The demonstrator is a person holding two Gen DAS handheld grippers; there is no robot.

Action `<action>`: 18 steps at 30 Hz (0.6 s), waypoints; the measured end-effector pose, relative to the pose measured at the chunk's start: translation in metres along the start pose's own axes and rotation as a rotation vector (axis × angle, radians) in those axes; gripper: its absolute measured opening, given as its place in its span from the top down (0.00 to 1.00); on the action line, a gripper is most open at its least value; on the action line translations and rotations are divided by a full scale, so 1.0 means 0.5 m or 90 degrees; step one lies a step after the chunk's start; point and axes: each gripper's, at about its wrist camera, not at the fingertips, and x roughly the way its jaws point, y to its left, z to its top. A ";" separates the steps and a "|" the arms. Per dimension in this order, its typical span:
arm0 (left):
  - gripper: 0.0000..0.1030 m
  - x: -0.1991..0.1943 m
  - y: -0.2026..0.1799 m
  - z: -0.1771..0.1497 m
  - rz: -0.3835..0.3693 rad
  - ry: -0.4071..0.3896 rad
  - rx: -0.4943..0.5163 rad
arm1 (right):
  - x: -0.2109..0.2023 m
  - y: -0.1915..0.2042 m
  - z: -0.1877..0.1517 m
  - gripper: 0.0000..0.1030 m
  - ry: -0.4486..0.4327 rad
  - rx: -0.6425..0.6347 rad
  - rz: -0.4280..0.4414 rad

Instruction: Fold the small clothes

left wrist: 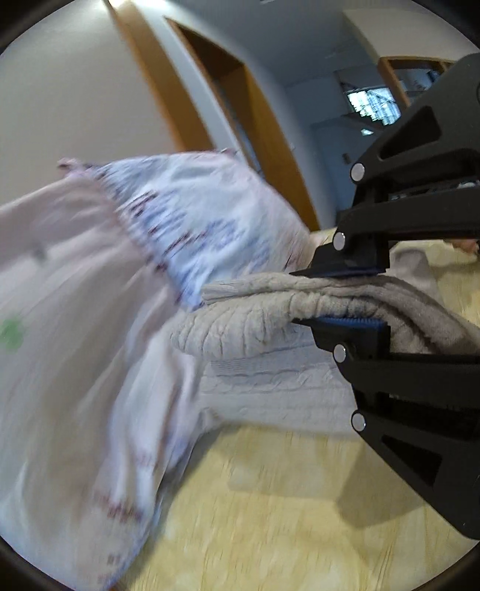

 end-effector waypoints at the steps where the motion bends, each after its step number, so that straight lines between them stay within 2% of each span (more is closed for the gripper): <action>1: 0.85 0.023 -0.018 -0.006 -0.010 0.010 0.005 | -0.002 -0.004 0.001 0.26 0.001 0.006 0.009; 4: 0.85 0.087 -0.059 -0.026 -0.035 0.034 0.013 | -0.009 -0.019 0.006 0.26 0.003 0.030 0.048; 9: 0.85 0.210 -0.102 -0.087 -0.078 0.091 -0.006 | -0.022 -0.061 0.012 0.26 -0.001 0.086 0.082; 13: 0.84 0.331 -0.104 -0.155 -0.056 0.179 -0.009 | -0.024 -0.108 0.009 0.26 0.016 0.156 0.136; 15: 0.82 0.350 -0.093 -0.173 -0.062 0.206 -0.027 | -0.016 -0.126 0.007 0.25 0.044 0.191 0.179; 16: 0.83 0.346 -0.092 -0.175 -0.081 0.210 -0.030 | -0.013 -0.131 0.006 0.24 0.053 0.202 0.192; 17: 0.80 0.337 -0.093 -0.173 -0.100 0.214 -0.032 | -0.009 -0.136 0.005 0.21 0.063 0.212 0.205; 18: 0.66 0.321 -0.094 -0.167 -0.115 0.214 -0.037 | -0.004 -0.140 0.004 0.21 0.071 0.221 0.216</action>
